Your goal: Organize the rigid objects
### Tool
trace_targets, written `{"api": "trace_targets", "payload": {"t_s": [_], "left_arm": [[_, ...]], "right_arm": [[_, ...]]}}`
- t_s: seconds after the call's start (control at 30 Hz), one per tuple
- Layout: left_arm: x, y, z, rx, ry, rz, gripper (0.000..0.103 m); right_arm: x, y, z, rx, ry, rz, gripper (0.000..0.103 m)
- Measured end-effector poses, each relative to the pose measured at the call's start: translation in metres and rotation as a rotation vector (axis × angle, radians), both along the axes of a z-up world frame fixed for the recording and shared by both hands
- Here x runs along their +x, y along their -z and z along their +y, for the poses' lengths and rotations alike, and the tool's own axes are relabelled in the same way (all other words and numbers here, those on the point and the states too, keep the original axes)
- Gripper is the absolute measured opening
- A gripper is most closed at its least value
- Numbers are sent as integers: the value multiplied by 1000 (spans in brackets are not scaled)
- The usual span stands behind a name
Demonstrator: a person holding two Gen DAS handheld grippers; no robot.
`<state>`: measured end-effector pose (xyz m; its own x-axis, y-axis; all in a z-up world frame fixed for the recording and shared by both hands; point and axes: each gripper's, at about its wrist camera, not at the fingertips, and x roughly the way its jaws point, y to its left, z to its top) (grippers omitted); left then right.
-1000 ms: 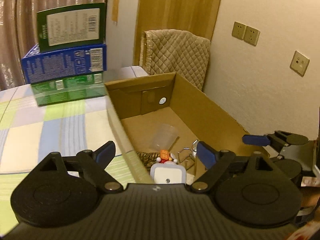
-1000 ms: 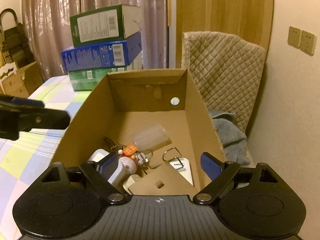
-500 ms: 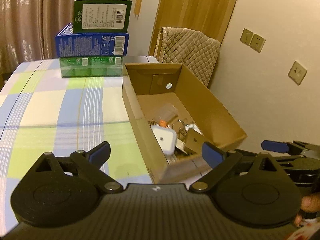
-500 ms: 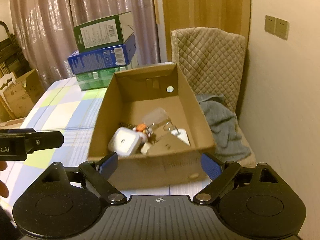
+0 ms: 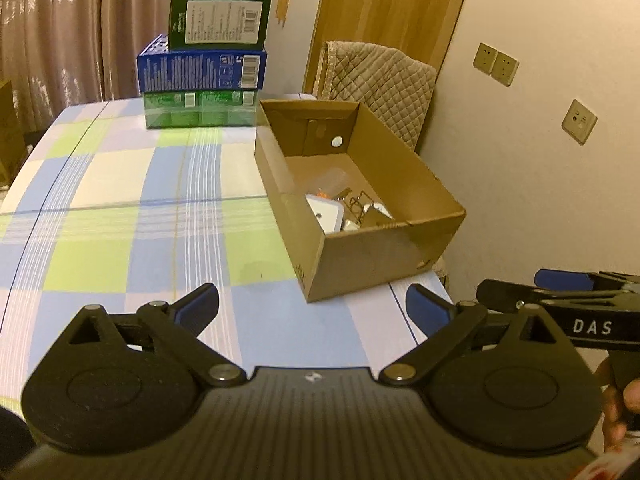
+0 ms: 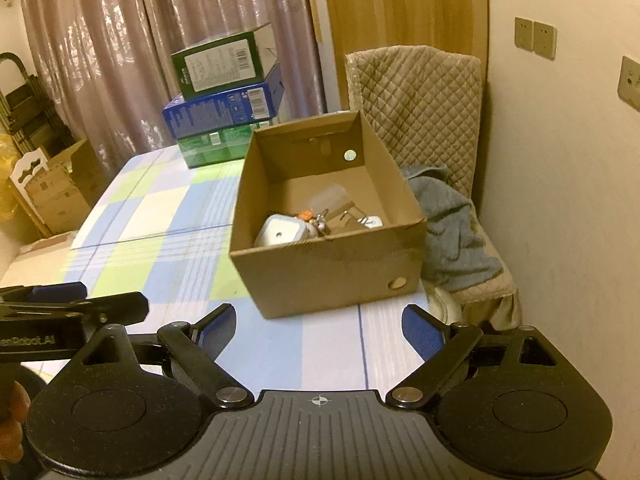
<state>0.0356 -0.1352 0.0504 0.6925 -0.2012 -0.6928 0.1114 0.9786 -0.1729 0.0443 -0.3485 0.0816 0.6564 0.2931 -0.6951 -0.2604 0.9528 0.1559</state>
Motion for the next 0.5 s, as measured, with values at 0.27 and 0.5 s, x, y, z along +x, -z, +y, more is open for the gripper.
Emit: {"api": "trace_targets", "payload": {"t_s": [0.27, 0.5], "left_arm": [[-20, 6, 7, 13, -24, 20, 98], [-29, 9, 14, 19, -42, 28, 98]], "right_arm": [[-25, -4, 11, -37, -43, -8, 87], [-29, -1, 16, -32, -46, -2, 87]]}}
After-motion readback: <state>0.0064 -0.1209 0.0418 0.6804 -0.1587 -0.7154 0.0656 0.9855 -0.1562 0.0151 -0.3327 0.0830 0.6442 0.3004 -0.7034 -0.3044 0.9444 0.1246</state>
